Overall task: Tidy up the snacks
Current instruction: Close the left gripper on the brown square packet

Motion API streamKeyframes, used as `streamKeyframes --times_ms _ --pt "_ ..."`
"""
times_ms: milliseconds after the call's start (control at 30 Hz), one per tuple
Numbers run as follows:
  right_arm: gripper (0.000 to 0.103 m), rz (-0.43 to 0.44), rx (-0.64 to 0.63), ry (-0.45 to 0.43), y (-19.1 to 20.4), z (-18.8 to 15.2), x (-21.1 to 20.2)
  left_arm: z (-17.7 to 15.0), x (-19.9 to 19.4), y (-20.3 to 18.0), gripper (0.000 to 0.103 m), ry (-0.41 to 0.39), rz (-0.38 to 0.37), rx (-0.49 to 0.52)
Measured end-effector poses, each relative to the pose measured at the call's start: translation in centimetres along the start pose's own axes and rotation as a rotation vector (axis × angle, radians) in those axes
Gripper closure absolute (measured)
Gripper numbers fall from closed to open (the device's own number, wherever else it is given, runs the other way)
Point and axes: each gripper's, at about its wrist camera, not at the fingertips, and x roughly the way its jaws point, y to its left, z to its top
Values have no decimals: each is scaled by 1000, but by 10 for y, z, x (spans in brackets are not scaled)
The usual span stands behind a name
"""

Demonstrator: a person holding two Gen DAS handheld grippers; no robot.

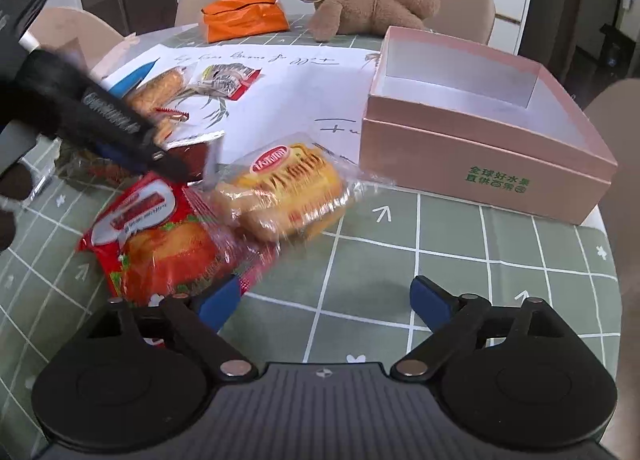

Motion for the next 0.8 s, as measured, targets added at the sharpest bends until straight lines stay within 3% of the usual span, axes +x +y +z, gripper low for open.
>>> streamKeyframes --times_ms 133,233,433,567,667,800 --pt "6 10 -5 24 0 3 1 -2 2 -5 49 -7 36 63" --pt "9 41 13 61 -3 15 1 -12 -4 4 57 -3 85 75" --pt "10 121 157 19 -20 49 -21 -25 -23 37 57 43 -51 -53" --pt "10 104 314 53 -26 65 -4 -26 -25 39 57 71 -97 -103" --pt "10 140 367 103 -24 77 14 -22 -36 41 57 30 -121 -165" --pt "10 155 245 97 -5 87 23 -7 -52 36 57 -67 -80 -129"
